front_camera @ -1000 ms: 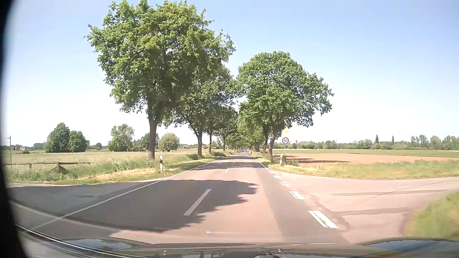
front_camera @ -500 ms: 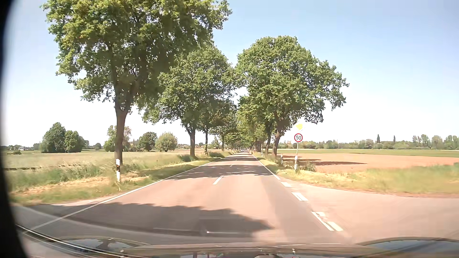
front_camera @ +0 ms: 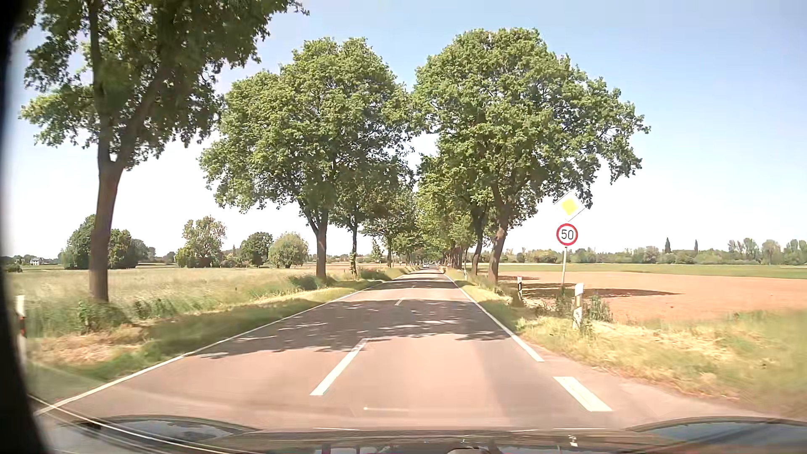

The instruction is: Follow the waypoints while adhering to traffic rules and regulations

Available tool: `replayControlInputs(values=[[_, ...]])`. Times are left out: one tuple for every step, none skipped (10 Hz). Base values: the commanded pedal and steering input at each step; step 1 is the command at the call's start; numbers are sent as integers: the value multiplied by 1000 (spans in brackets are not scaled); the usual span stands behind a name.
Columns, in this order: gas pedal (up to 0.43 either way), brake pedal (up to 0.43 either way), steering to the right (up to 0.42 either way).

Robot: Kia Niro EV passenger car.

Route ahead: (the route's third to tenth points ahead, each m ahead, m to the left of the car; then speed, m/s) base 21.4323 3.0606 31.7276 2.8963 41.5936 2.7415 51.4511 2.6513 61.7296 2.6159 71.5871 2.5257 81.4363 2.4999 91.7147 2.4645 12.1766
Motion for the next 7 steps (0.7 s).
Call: replayControlInputs(values=[[118, 0, -1], [118, 0, -1], [118, 0, -1], [118, 0, -1], [118, 0, -1], [118, 0, -1], [110, 0, 0]])
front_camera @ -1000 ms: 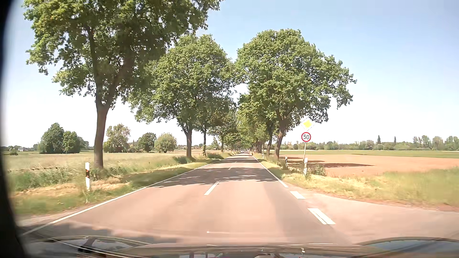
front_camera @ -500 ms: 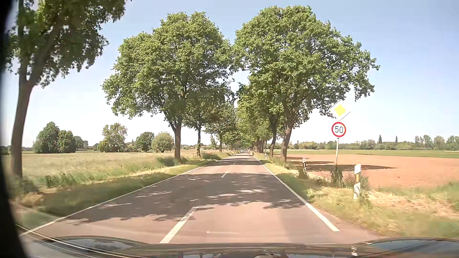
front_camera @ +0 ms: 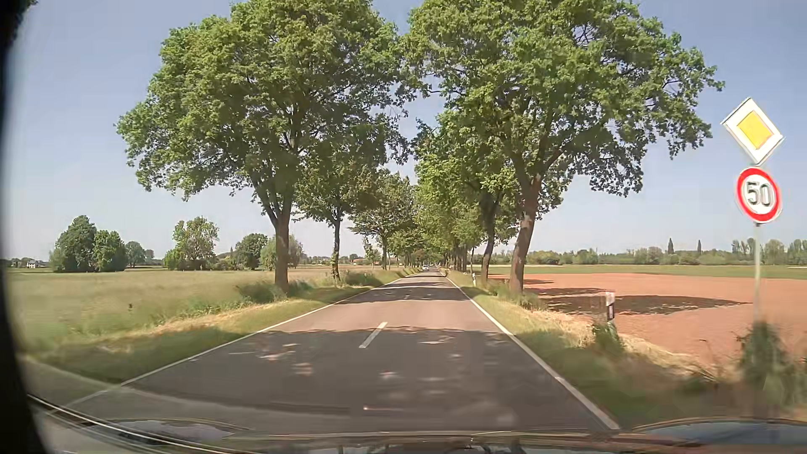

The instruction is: Follow the waypoints while adhering to traffic rules and regulations

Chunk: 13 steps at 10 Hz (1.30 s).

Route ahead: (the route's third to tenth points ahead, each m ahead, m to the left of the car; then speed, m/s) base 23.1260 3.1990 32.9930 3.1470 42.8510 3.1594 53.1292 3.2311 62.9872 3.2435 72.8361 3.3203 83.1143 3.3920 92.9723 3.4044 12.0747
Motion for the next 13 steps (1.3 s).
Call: replayControlInputs(values=[[110, 0, 0], [67, 0, 0], [47, 0, 0], [39, 0, 0], [39, 0, 0], [39, 0, 0], [39, 0, 0], [39, 0, 0], [39, 0, 0], [39, 0, 0], [39, 0, 0], [39, 0, 0], [39, 0, 0]])
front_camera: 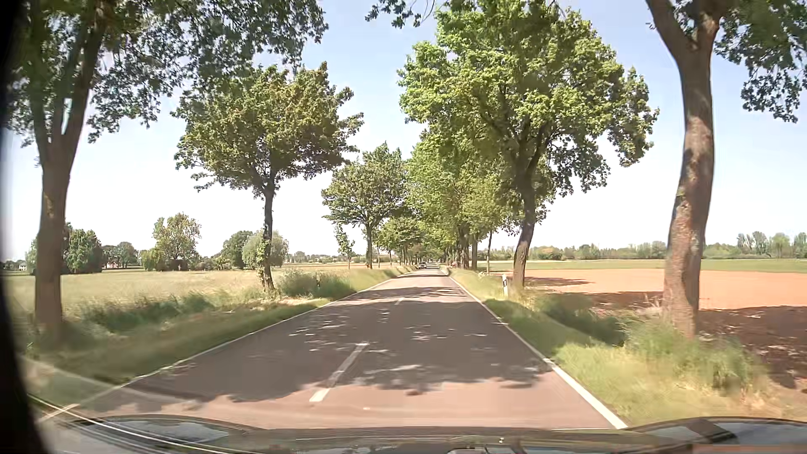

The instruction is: Follow the waypoints while adhering to traffic rules and regulations

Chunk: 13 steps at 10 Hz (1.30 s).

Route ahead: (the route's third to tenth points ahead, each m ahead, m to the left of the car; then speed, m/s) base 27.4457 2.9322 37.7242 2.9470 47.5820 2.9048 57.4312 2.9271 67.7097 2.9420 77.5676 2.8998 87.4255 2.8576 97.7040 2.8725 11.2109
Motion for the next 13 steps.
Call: replayControlInputs(values=[[39, 0, 0], [39, 0, 0], [39, 0, 0], [39, 0, 1], [39, 0, 2], [39, 0, 2], [39, 0, 2], [39, 0, 1], [39, 0, 0], [39, 0, 0], [39, 0, 1], [39, 0, 0], [39, 0, 1]])
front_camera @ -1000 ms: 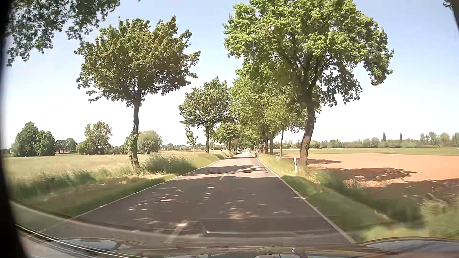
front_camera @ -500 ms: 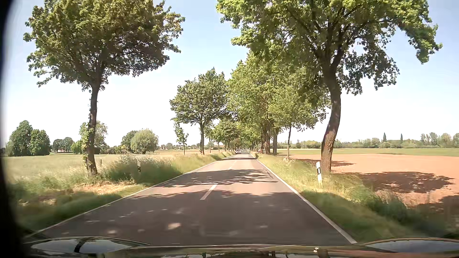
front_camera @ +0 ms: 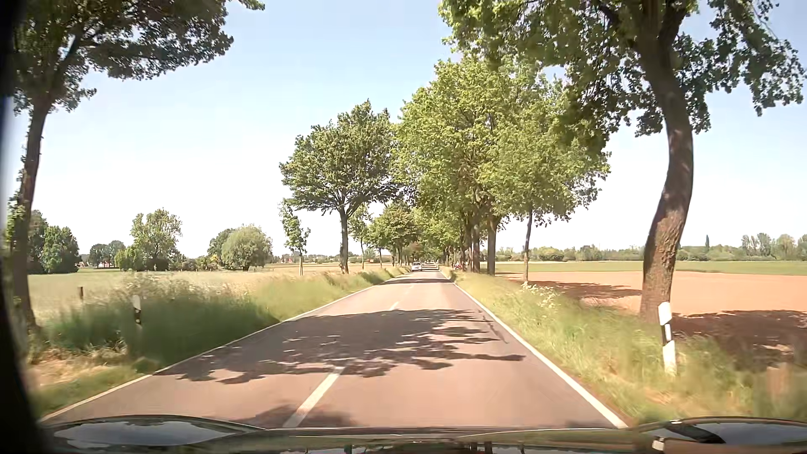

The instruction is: Follow the waypoints while adhering to traffic rules and regulations

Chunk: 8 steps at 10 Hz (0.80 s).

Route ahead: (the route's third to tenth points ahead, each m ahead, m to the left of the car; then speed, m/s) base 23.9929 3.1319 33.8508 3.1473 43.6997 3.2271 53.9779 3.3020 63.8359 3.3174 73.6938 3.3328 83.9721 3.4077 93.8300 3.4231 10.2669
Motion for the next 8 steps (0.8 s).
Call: replayControlInputs(values=[[39, 0, 0], [39, 0, 1], [39, 0, 0], [39, 0, 0], [39, 0, 0], [39, 0, 0], [39, 0, 0], [39, 0, 0]])
